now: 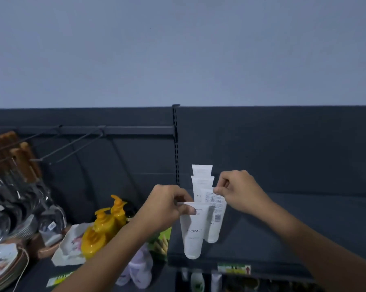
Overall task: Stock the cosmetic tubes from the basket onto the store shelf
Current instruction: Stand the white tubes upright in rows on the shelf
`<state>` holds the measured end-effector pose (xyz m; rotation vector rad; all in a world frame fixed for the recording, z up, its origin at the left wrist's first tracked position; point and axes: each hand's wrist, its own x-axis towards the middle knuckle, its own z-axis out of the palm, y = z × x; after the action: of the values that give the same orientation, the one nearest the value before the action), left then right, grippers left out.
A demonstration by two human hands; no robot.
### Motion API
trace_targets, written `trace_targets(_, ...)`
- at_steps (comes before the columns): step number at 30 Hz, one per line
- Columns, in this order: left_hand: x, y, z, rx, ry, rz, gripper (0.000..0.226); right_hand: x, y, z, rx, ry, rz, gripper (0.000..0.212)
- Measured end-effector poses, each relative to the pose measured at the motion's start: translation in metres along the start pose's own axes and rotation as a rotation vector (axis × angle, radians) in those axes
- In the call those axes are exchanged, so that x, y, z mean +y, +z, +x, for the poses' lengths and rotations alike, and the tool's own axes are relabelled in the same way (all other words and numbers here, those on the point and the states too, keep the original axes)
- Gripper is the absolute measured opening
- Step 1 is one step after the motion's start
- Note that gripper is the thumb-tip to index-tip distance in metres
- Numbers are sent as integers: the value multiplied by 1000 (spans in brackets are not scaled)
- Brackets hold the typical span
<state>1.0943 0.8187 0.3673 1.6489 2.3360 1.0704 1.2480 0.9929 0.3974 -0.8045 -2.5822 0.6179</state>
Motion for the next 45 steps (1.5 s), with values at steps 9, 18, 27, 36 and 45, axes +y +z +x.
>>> trace_targets(9, -13, 39, 38, -6, -20, -87, 14, 17, 32, 56, -72, 0, 53, 20)
trace_targets(18, -38, 61, 40, 32, -6, -71, 17, 38, 51, 67, -100, 38, 73, 23)
trace_targets(27, -41, 73, 45, 104, 20, -124, 20, 37, 60, 73, -89, 30, 96, 25)
trace_targets(36, -41, 68, 32, 40, 69, 40, 35, 35, 54, 67, -143, 5, 33, 17)
trace_targets(45, -36, 50, 23, 101, 77, 21, 47, 12, 39, 50, 19, -84, -47, 18)
